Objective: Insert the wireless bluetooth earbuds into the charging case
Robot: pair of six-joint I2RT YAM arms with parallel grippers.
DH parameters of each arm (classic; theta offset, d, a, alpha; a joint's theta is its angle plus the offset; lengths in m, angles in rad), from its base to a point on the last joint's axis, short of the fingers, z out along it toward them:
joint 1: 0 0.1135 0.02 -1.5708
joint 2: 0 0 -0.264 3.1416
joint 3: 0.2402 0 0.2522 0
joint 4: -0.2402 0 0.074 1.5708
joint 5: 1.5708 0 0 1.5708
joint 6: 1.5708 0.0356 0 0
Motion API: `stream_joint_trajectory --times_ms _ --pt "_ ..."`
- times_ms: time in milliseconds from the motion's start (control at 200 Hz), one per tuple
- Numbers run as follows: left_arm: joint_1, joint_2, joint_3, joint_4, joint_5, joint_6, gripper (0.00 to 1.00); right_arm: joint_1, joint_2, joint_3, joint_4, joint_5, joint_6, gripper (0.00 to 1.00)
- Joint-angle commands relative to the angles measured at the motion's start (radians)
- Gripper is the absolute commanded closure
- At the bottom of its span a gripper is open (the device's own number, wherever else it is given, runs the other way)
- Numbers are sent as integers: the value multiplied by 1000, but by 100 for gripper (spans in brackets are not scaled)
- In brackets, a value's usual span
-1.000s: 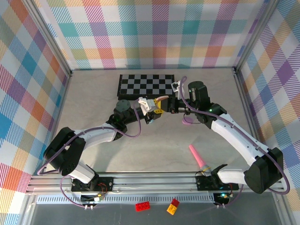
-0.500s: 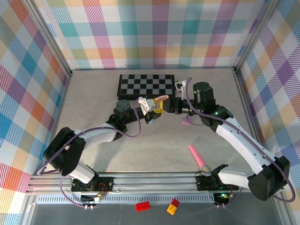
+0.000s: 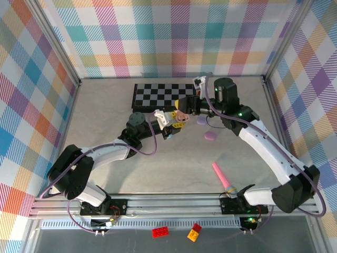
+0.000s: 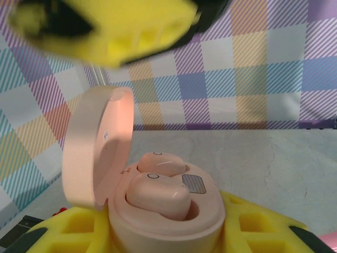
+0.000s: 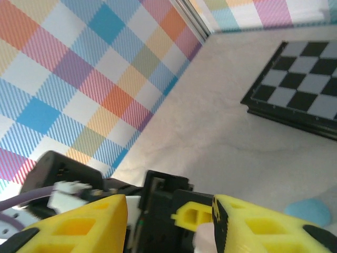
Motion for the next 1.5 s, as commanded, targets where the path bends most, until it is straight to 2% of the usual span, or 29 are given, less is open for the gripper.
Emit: stream_joint_trajectory --times_ms 0,190,365,595,750,850,945,1080,1195,1270,1400,1495 --pt "-10 -32 -3 36 2 -14 65 -4 31 55 -101 6 -9 54" --pt "-10 -25 6 57 -15 -72 65 -3 4 2 -94 -4 10 53" --pt "-9 -18 6 95 -13 -119 65 -23 -73 -72 -37 69 82 50" --pt "-11 7 1 238 3 -224 65 -93 -129 -237 129 -69 262 34" --pt "-10 16 12 256 13 -242 65 -93 -101 -307 309 -223 381 33" --pt "-11 18 15 256 24 -242 65 -93 -81 -319 378 -270 431 37" --pt "-11 15 12 255 23 -243 65 -92 -79 -320 395 -278 441 47" --pt "-11 13 9 250 23 -243 65 -93 -73 -329 427 -284 466 66" --pt "-10 13 4 247 24 -242 63 -94 -71 -345 463 -279 490 76" --pt "-11 6 3 227 27 -235 55 -99 -72 -362 493 -271 514 79" --pt "-4 -13 -14 195 42 -234 31 -114 -86 -388 500 -240 521 83" --pt "0 -32 -48 176 34 -239 20 -130 -101 -408 481 -210 497 85"
